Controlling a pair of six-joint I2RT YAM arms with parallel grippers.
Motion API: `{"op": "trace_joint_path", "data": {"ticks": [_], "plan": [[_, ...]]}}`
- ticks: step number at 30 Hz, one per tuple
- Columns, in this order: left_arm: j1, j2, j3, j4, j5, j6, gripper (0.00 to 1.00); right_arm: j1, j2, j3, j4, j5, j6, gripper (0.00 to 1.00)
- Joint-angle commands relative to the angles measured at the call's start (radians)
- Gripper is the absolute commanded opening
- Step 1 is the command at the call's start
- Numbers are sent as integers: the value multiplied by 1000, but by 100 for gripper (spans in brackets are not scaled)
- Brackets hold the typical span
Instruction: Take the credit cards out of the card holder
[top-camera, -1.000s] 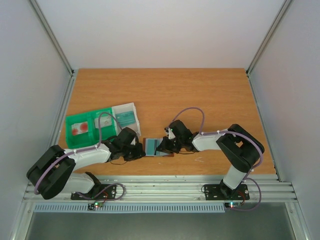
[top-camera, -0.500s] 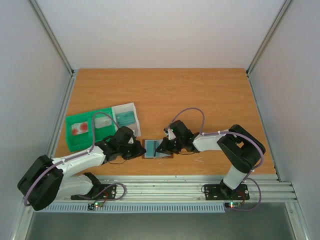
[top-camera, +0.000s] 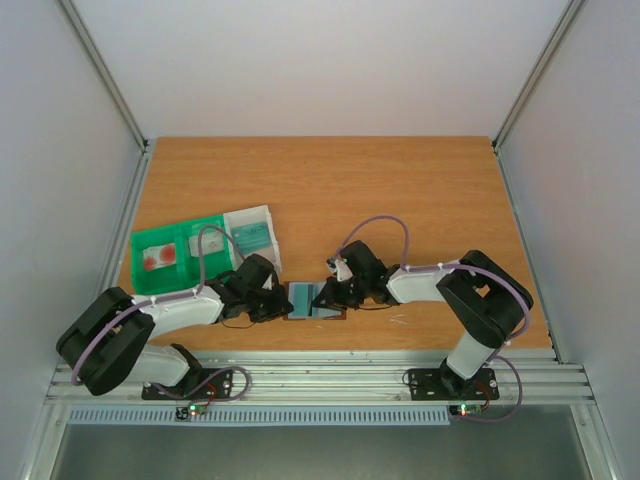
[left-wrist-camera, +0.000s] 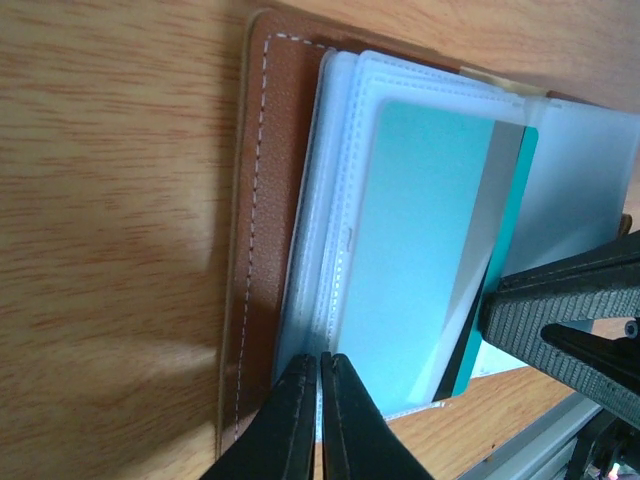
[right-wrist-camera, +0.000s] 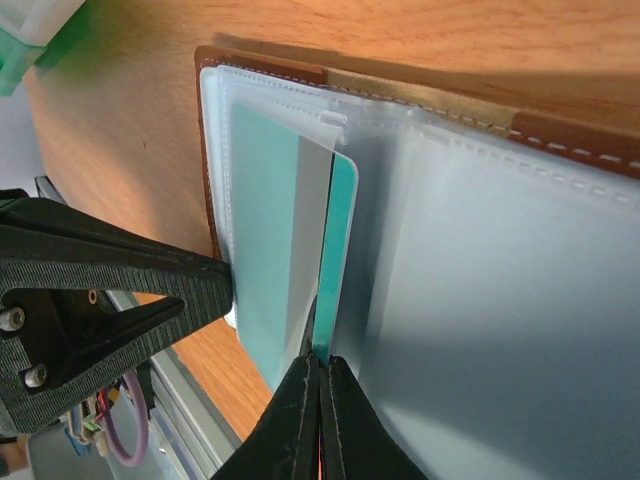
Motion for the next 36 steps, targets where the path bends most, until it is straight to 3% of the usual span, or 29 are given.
{"op": "trace_joint_path", "data": {"ticks": [1, 36], "plan": [[3, 17, 0, 18, -33, 24, 5, -10, -36, 2, -52, 6, -38, 1], [3, -15, -47, 64, -20, -24, 5, -90, -141, -44, -158, 5, -54, 1]]}}
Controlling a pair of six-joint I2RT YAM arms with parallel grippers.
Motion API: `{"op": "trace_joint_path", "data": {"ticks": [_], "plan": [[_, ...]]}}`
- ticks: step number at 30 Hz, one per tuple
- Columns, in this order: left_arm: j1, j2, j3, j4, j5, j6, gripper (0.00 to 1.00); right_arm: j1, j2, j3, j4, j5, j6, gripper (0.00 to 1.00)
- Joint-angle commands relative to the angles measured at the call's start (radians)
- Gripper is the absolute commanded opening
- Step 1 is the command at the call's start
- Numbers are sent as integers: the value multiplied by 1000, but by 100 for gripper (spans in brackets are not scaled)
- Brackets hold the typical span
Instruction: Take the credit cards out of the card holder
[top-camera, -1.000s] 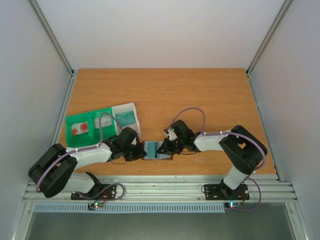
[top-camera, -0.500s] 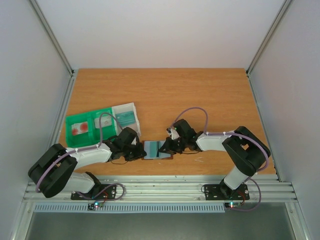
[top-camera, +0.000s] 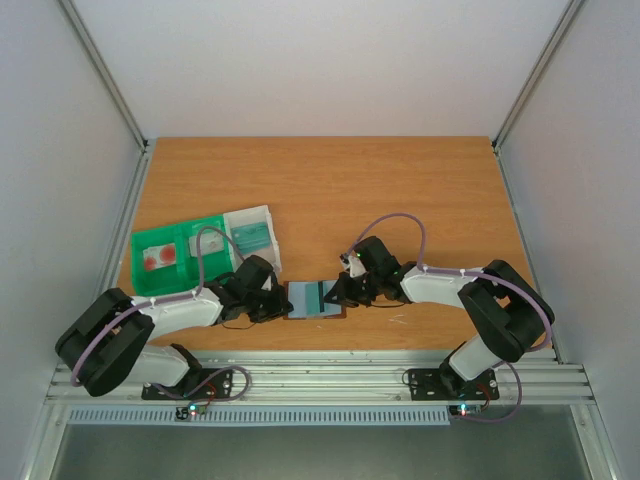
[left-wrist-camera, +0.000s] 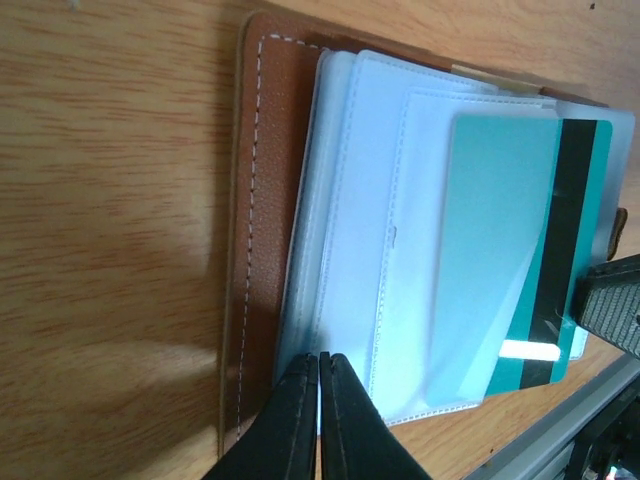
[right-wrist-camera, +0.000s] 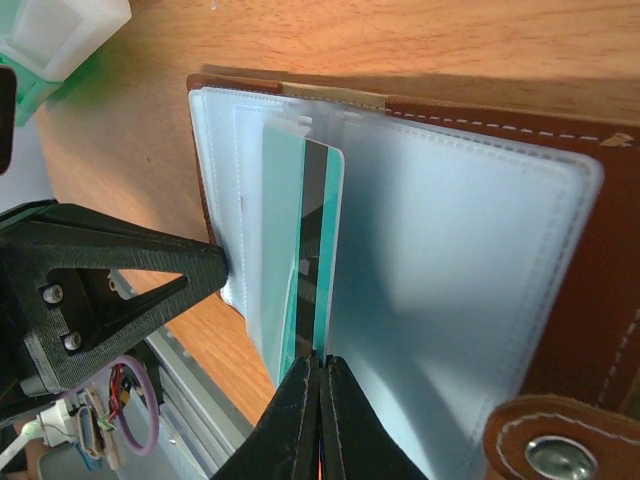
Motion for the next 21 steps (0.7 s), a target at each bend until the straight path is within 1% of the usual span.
{"op": "trace_joint_path", "data": {"ticks": [1, 7, 9, 16, 21], "plan": [[2, -10, -34, 43, -10, -27, 5, -20, -24, -18, -33, 2, -28, 1], [-3, -42, -39, 54, -7, -41, 5, -28, -90, -17, -107, 24, -28, 1], [-7, -68, -31, 45, -14, -38, 7, -31, -107, -12, -143, 31, -31, 1], [-10, -151, 33, -15, -58, 41, 22, -32, -148, -3, -174, -1, 7, 1], [-11, -230, 44, 1, -64, 125, 26, -33, -176, 31, -252, 10, 41, 1]]}}
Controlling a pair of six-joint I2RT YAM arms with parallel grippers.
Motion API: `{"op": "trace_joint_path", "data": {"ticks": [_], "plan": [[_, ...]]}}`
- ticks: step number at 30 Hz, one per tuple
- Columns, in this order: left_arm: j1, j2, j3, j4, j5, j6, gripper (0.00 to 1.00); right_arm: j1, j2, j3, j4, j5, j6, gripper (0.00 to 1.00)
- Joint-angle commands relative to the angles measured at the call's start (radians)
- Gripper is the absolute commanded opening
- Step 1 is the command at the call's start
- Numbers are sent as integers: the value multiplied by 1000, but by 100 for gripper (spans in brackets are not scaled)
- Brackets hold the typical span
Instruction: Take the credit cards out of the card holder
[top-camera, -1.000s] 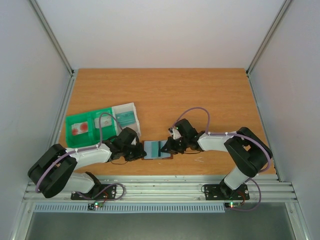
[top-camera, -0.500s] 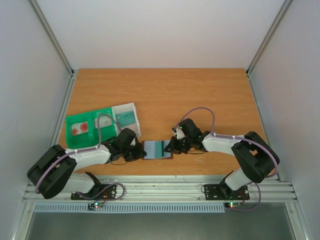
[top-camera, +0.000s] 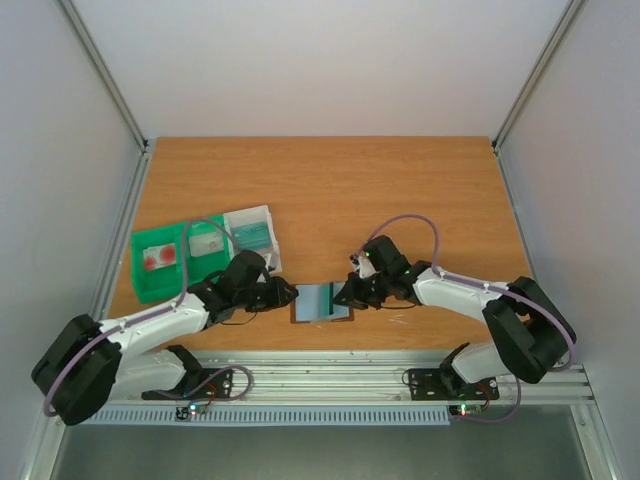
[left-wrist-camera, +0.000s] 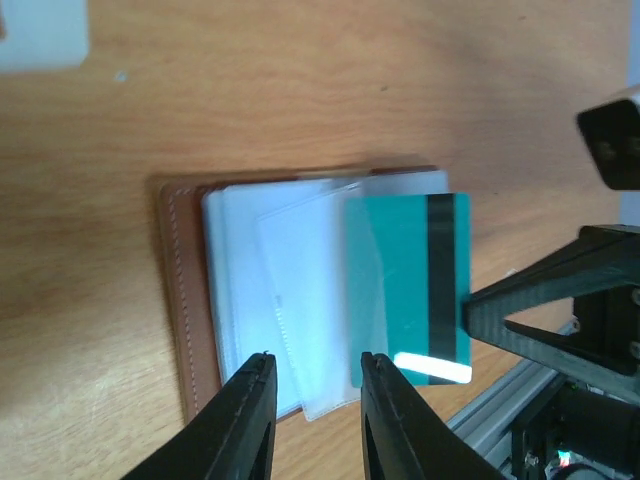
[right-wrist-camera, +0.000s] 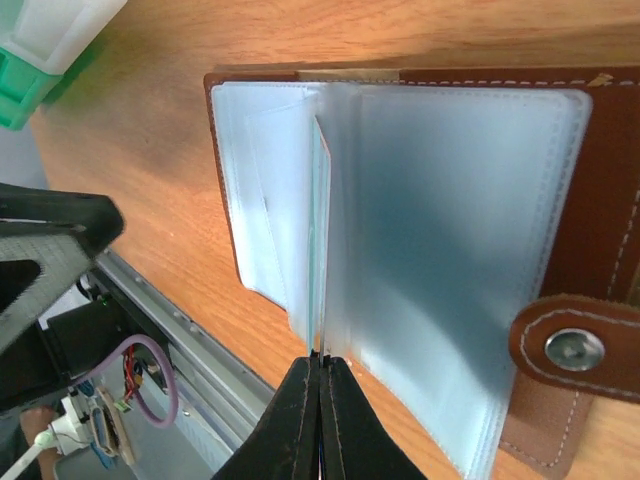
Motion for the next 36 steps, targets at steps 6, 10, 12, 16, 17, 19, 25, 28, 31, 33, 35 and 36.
{"op": "trace_joint_path", "data": {"ticks": [6, 10, 12, 16, 17, 19, 25, 28, 31, 33, 35, 36], "plan": [[-4, -94, 72, 16, -17, 186, 29, -7, -88, 99, -205, 59, 12, 1], [-5, -91, 65, 50, -21, 236, 29, -6, -107, 129, -247, 66, 2, 1], [-7, -91, 59, 74, -5, 254, 29, -8, -121, 142, -266, 72, 11, 1], [-23, -102, 66, 76, 5, 313, 31, -6, -124, 168, -298, 46, 56, 1], [-24, -106, 70, 74, 1, 323, 29, -6, -123, 172, -299, 38, 76, 1], [-28, -111, 83, 61, 3, 349, 27, -6, -122, 182, -300, 27, 131, 1], [-32, -134, 57, 129, 6, 449, 22, -9, -125, 245, -330, 17, 285, 1], [-32, -159, 4, 228, 35, 470, 23, -8, -118, 301, -387, 23, 316, 1], [-34, -174, -12, 251, 48, 507, 23, -6, -123, 334, -430, 43, 328, 1], [-37, -187, -19, 269, 65, 546, 28, -8, -126, 348, -444, 60, 340, 1], [-38, -210, -45, 342, 92, 580, 31, -7, -126, 365, -469, 76, 365, 1], [-38, -224, -62, 381, 105, 592, 32, -7, -123, 376, -481, 75, 373, 1]]}}
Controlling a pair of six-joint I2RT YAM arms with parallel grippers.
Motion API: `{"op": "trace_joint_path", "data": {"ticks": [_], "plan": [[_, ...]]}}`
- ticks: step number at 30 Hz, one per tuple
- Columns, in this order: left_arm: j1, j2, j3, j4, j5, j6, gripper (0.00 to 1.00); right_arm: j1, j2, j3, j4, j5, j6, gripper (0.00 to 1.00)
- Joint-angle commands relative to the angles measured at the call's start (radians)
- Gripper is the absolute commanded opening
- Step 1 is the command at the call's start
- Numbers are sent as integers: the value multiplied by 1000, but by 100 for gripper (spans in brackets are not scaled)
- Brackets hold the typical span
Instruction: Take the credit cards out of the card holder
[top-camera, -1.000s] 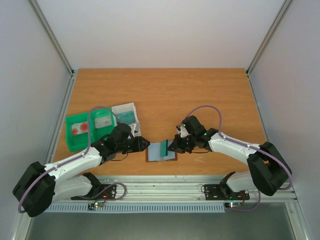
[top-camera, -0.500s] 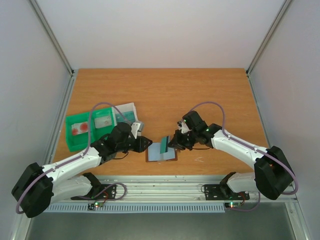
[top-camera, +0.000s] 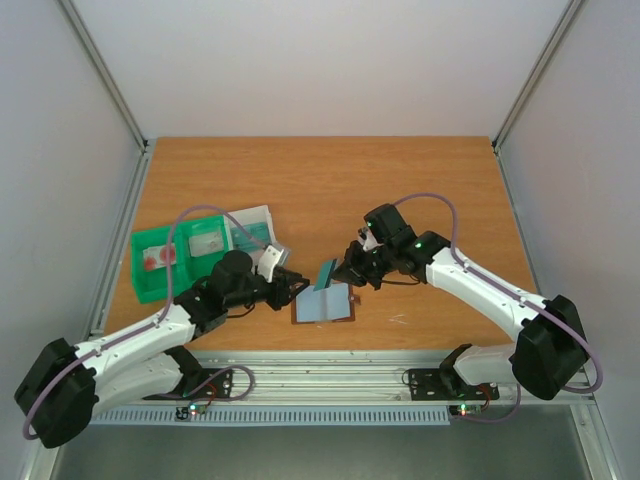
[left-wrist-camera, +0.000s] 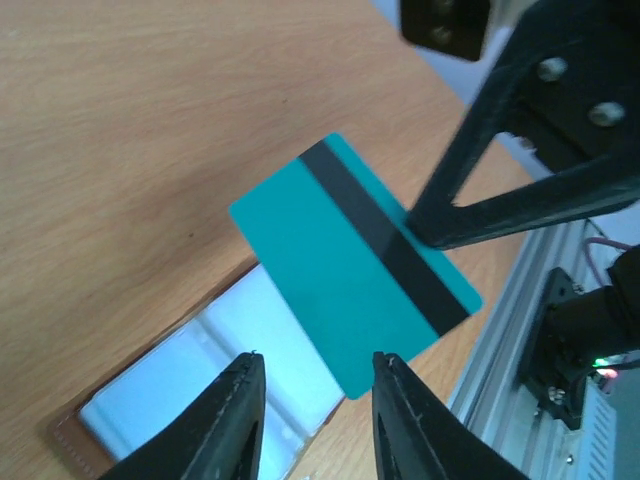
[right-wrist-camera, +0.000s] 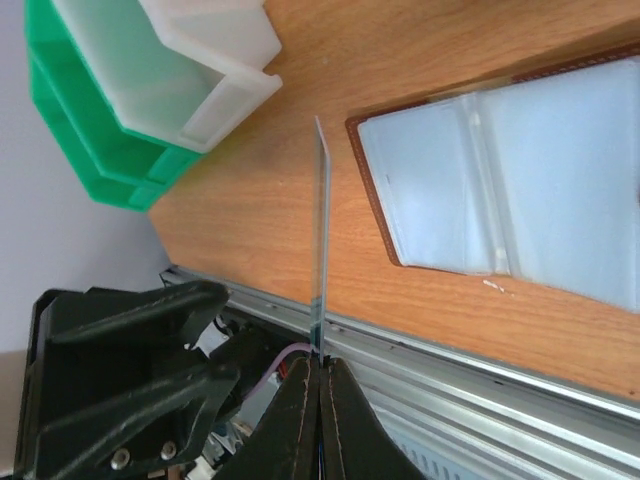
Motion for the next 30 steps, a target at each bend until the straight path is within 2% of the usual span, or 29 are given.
{"op": "trace_joint_path", "data": {"ticks": [1, 6, 10, 18, 21, 30], "plan": [[-5, -61, -53, 226, 56, 119, 34, -6, -12, 57, -102, 30, 73, 1], [-7, -83, -49, 193, 59, 230, 44, -7, -14, 105, -176, 75, 107, 1], [-5, -70, -62, 215, 159, 353, 53, -7, -12, 119, -163, 78, 142, 1], [-7, -47, -37, 193, 138, 509, 54, -7, -6, 101, -107, 58, 203, 1], [-6, -10, -21, 198, 133, 533, 52, -6, 7, 96, -48, 3, 220, 1], [-11, 70, 19, 174, 106, 602, 50, -7, 23, 116, -13, -12, 226, 1]]}}
